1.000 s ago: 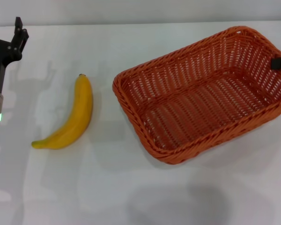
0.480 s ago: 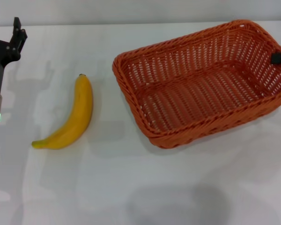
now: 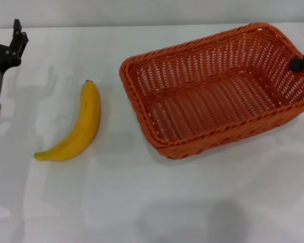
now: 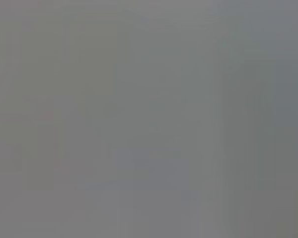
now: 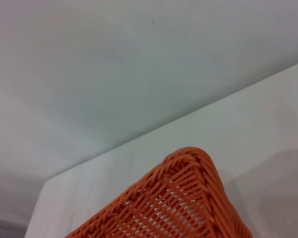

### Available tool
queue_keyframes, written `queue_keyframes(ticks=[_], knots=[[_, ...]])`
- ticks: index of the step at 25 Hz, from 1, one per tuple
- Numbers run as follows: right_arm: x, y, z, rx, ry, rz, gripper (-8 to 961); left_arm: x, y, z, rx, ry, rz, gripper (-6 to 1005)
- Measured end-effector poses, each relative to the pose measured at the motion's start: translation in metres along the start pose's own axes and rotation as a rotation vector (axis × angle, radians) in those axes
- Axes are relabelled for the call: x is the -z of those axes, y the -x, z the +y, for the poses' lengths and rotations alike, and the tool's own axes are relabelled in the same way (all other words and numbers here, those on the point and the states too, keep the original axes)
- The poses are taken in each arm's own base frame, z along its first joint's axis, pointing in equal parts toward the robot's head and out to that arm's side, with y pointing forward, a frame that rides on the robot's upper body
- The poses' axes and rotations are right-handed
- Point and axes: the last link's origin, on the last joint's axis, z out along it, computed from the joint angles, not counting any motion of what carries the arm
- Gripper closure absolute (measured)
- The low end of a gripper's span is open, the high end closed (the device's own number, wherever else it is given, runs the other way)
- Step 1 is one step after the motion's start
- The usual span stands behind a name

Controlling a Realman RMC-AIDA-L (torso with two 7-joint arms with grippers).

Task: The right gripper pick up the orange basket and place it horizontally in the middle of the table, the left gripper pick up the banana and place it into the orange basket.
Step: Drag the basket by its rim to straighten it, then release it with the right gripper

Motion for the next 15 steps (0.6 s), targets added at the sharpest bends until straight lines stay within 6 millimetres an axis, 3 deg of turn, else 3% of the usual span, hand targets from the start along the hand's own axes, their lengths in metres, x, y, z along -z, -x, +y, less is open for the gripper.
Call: queue_keyframes(ticks=[15], knots=[[-0.005, -0.023, -0.009, -0.060, 0.014, -0.063, 781, 0.000, 0.001, -0.001, -0.006, -0.002, -0.005, 165]])
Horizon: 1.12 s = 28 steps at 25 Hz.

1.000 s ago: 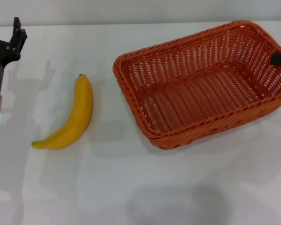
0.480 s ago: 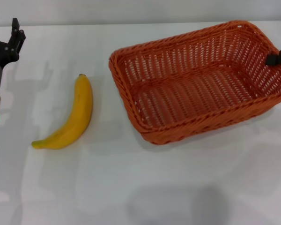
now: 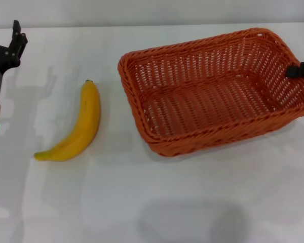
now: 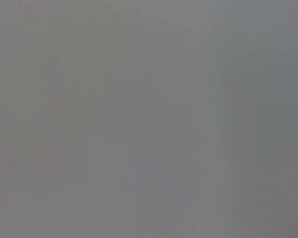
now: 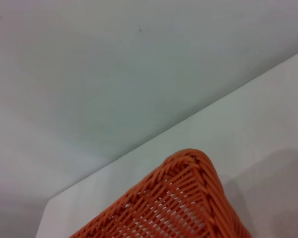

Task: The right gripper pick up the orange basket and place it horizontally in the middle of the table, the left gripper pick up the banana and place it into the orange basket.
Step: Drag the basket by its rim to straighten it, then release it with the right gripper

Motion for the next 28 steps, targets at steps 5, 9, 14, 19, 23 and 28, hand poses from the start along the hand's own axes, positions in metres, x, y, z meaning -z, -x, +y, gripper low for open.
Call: queue_keyframes(ticks=[5, 9, 14, 19, 23, 28], knots=[[0.000, -0.004, -0.003, -0.006, -0.002, -0.032, 781, 0.000, 0.000, 0.000, 0.000, 0.000, -0.001, 166], [0.002, -0.007, -0.008, -0.015, -0.002, -0.064, 781, 0.000, 0.000, 0.000, 0.001, 0.000, 0.000, 166], [0.002, -0.008, -0.011, -0.018, 0.002, -0.091, 781, -0.001, 0.000, 0.000, 0.001, 0.000, 0.001, 167], [0.002, -0.012, -0.013, -0.027, 0.006, -0.094, 781, -0.001, -0.001, 0.001, 0.001, 0.001, 0.002, 168], [0.000, -0.013, -0.013, -0.027, 0.009, -0.091, 781, -0.001, -0.001, 0.000, 0.001, 0.000, 0.002, 168], [0.000, -0.015, -0.013, -0.032, 0.015, -0.096, 781, -0.001, -0.001, 0.000, 0.001, -0.001, 0.002, 169]])
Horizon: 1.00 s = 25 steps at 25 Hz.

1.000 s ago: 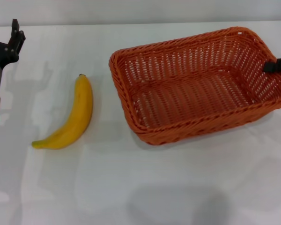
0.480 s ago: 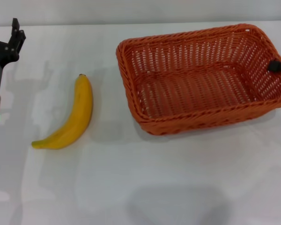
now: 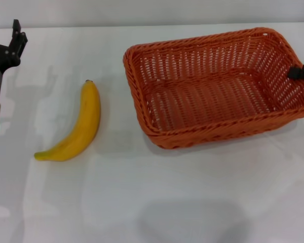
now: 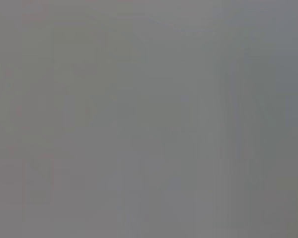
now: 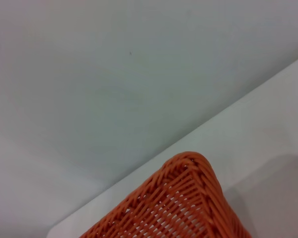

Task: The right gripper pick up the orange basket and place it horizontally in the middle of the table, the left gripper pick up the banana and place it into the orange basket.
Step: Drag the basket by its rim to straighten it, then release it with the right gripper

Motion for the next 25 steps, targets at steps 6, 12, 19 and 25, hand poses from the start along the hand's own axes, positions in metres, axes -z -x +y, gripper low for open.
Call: queue_keyframes(ticks=[6, 12, 19, 25], knots=[[0.0006, 0.0007, 0.0010, 0.001, 0.013, -0.011, 781, 0.0001, 0.0002, -0.0003, -0.001, 0.000, -0.001, 170], [0.0054, -0.0002, -0.0011, -0.004, 0.028, -0.033, 781, 0.0002, 0.0002, -0.0003, -0.001, 0.000, -0.001, 170], [0.0061, -0.0012, -0.0024, -0.004, 0.026, -0.036, 781, 0.0002, 0.0002, -0.0003, -0.001, 0.000, -0.001, 171], [0.0032, -0.0037, -0.0028, -0.019, 0.052, -0.045, 781, 0.0000, 0.0014, -0.0005, -0.002, 0.001, -0.009, 172]])
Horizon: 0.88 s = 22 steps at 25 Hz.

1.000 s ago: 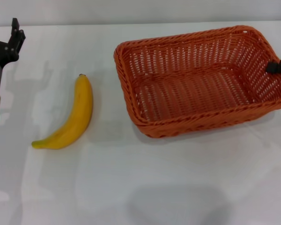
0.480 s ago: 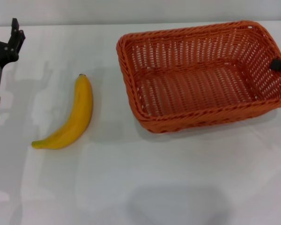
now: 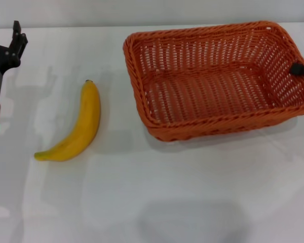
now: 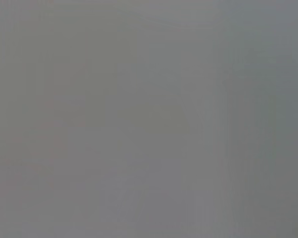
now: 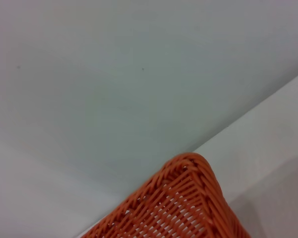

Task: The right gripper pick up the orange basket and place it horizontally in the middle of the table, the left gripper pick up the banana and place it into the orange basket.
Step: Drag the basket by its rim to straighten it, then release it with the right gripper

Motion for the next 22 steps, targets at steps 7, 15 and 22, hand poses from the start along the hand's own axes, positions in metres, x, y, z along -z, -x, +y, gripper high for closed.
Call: queue_keyframes(ticks=[7, 15, 22], knots=[[0.0005, 0.0007, -0.0001, 0.003, 0.004, -0.010, 781, -0.0001, 0.0004, -0.0002, -0.001, 0.001, -0.003, 173], [0.0009, 0.0023, 0.0015, 0.015, 0.018, -0.026, 781, 0.0002, -0.0003, -0.0005, -0.001, -0.001, 0.003, 174], [0.0000, 0.0015, 0.0028, 0.015, 0.036, -0.030, 781, 0.0005, -0.0004, -0.0008, -0.001, -0.002, 0.004, 175]])
